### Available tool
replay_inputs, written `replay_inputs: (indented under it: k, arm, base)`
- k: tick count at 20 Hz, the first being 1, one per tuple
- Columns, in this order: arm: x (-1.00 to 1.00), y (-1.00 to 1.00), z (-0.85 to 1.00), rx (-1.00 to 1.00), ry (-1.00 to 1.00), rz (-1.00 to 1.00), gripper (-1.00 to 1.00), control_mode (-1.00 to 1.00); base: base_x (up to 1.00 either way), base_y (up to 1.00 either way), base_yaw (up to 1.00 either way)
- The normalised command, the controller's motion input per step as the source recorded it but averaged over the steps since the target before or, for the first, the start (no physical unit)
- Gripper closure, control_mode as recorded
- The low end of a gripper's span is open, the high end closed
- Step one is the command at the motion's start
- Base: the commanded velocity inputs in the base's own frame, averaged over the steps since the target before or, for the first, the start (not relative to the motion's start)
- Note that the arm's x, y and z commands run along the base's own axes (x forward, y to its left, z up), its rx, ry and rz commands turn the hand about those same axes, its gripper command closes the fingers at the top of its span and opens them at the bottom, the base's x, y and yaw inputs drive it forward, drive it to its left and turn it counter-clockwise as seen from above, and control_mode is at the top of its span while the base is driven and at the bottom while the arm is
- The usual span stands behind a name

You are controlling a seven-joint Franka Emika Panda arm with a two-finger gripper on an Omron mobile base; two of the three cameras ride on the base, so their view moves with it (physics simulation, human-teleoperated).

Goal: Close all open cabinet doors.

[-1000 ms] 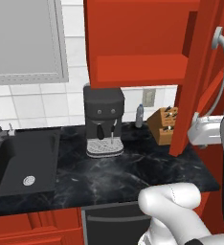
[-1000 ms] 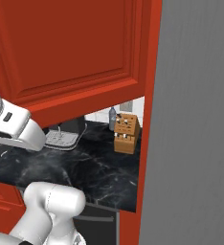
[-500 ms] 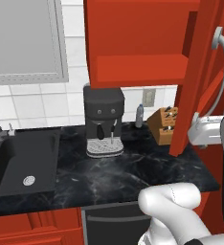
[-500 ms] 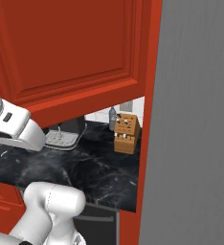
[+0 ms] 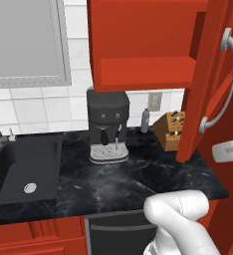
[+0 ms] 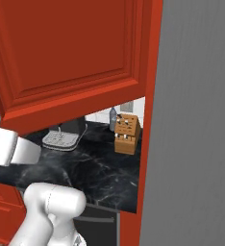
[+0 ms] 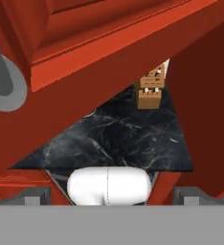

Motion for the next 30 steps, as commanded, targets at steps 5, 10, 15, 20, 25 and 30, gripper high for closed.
replay_inputs:
  k: [5, 10, 15, 20, 25, 30]
  arm:
    - [0.02, -0.13, 0.14, 0.00, -0.38, 0.07, -1.00, -1.00]
    - [0.14, -0.07, 0.15, 0.00, -0.34, 0.08, -1.00, -1.00]
    - [0.17, -0.01, 0.05, 0.00, -0.32, 0.08, -1.00, -1.00]
    - [0.14, 0.00, 0.04, 0.00, -0.25, 0.06, -1.00, -1.00]
    - [0.19, 0.00, -0.10, 0.00, -0.12, 0.07, -1.00, -1.00]
    - [0.45, 0.00, -0.22, 0.00, -0.05, 0.07, -1.00, -1.00]
  base:
    - [0.00, 0.00, 0.00]
    - [0.00, 0.00, 0.00]
    - [0.00, 0.00, 0.00]
    - [0.00, 0.00, 0.00]
    - [0.00, 0.00, 0.00]
    - [0.00, 0.00, 0.00]
